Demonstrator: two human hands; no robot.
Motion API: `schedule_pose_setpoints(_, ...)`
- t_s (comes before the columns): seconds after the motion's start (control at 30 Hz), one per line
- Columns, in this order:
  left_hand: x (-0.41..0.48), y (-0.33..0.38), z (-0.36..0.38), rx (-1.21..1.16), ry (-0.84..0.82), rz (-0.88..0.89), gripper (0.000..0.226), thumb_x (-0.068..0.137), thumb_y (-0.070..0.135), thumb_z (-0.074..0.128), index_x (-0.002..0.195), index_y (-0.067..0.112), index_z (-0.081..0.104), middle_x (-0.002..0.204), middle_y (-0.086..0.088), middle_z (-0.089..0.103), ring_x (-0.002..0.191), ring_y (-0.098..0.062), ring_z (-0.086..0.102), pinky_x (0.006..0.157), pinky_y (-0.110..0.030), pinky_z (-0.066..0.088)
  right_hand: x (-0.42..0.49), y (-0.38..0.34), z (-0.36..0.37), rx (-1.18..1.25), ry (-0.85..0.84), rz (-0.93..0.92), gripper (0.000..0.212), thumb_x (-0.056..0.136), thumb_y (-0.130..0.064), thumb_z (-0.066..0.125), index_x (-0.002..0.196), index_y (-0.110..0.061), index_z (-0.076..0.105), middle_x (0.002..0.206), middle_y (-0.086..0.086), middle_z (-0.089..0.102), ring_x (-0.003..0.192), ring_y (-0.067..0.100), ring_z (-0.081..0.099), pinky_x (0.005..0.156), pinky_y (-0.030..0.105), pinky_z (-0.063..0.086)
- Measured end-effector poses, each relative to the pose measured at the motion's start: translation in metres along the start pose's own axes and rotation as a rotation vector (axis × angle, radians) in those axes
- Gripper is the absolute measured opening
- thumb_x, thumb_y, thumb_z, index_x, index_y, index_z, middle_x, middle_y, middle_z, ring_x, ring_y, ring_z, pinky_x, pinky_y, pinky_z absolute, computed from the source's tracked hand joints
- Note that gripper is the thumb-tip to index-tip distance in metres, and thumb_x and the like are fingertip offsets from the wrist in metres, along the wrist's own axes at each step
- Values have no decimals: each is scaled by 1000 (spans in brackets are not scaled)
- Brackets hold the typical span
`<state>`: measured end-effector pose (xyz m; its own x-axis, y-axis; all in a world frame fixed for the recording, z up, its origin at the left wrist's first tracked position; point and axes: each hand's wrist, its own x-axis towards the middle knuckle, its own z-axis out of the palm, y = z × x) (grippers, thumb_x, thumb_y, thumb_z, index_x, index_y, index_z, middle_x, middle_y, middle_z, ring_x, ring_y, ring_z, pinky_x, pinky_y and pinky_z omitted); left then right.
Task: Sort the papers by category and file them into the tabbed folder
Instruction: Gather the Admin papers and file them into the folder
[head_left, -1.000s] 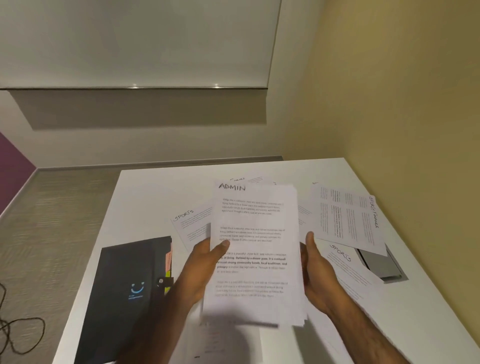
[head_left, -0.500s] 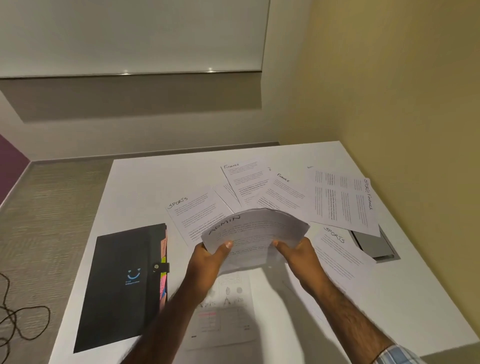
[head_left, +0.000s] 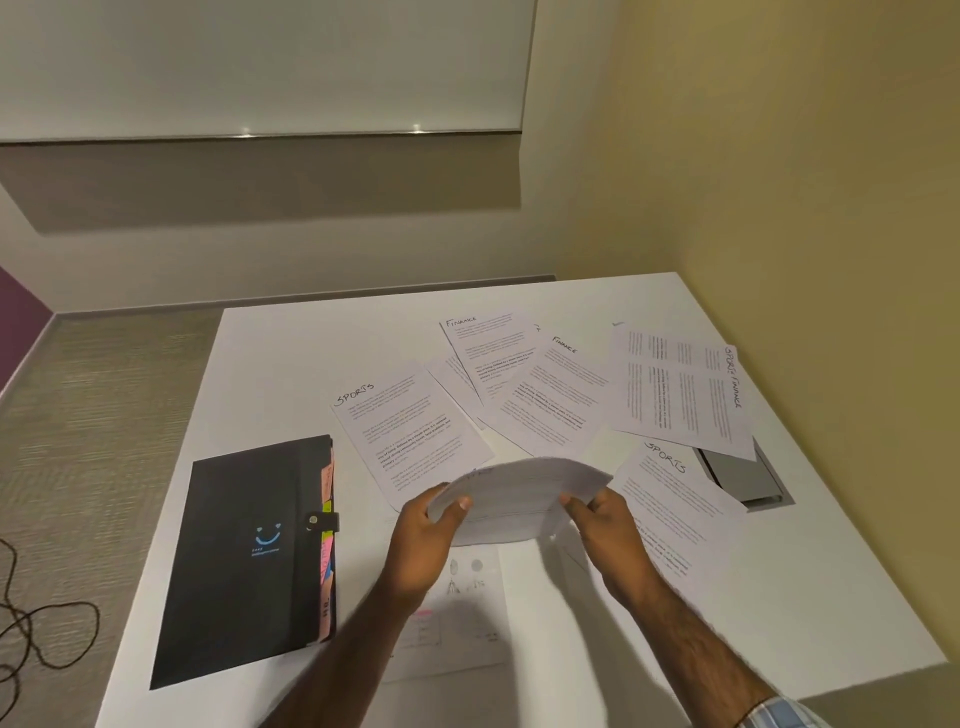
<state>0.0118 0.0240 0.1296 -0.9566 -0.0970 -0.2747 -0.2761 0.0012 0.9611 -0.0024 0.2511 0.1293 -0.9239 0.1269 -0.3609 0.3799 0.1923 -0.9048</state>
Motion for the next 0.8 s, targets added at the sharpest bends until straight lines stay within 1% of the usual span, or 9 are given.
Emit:
schedule_pose_setpoints(0.1, 1, -1, -6, 36, -6, 19, 35, 93, 18, 72, 100, 52, 72, 112, 26, 71, 123, -15, 59, 111, -46, 46, 1, 1, -2, -55, -8, -8, 25, 96, -8, 60, 113, -20, 73, 104, 2, 78, 99, 20, 73, 87, 35, 57)
schedule_pose_setpoints(0.2, -2, -7, -8, 33, -6, -29, 30, 96, 14, 67, 100, 43, 74, 107, 20, 74, 116, -14, 63, 109, -52, 48, 1, 7, 0, -80, -8, 23, 27, 94, -3, 58, 110, -17, 73, 100, 3, 77, 97, 24, 71, 81, 35, 56)
schedule_pose_setpoints(0.27, -6, -6, -7, 29, 5, -30, 28, 99, 16, 63, 101, 43, 71, 106, 24, 74, 114, -11, 64, 109, -48, 48, 0, 9, 2, -81, 8, 32, 22, 96, -6, 58, 110, -14, 73, 100, 5, 77, 98, 26, 71, 84, 39, 56)
schedule_pose_setpoints(0.33, -7, -2, -6, 19, -10, -21, 29, 101, 20, 60, 102, 47, 70, 107, 27, 73, 113, -10, 65, 105, -42, 51, -1, 7, 4, -51, 21, 33, 20, 98, -8, 59, 113, -13, 72, 102, 4, 77, 99, 22, 71, 82, 33, 56)
schedule_pose_setpoints(0.43, -8, 0, -6, -7, -26, -28, 23, 96, 31, 64, 109, 47, 72, 113, 12, 75, 112, -17, 68, 99, -43, 56, -4, 3, 4, -16, 0, 25, 22, 98, -6, 59, 111, -19, 71, 103, -3, 77, 96, 11, 71, 75, 20, 51)
schedule_pose_setpoints(0.53, -8, -10, -6, 7, -23, -55, 24, 93, 34, 64, 116, 37, 71, 111, 9, 76, 109, -17, 70, 100, -51, 56, -4, 7, 5, -62, 0, 47, 21, 98, -3, 58, 95, -21, 69, 82, -15, 74, 76, -3, 66, 64, 13, 47)
schedule_pose_setpoints(0.6, -7, -14, -4, 13, -17, -66, 20, 99, 28, 61, 113, 39, 70, 108, 13, 75, 107, -13, 69, 99, -48, 57, -4, 9, 7, -84, 14, 30, 18, 98, -5, 58, 108, -11, 72, 92, -4, 77, 85, 9, 70, 70, 21, 51)
schedule_pose_setpoints(0.67, -6, -15, -4, 4, -1, -69, 19, 100, 27, 61, 108, 42, 69, 110, 16, 74, 108, -10, 67, 97, -41, 57, -4, 8, 8, -91, 48, 14, 17, 98, -8, 60, 109, -9, 73, 97, 10, 77, 85, 18, 69, 70, 27, 51)
schedule_pose_setpoints(0.8, -7, -19, -9, -8, 17, -94, 17, 93, 33, 69, 107, 42, 71, 112, 16, 74, 110, -15, 68, 97, -40, 57, -4, 7, 10, -126, 38, 24, 9, 95, -13, 64, 95, -8, 71, 85, -1, 73, 76, 15, 65, 67, 27, 47)
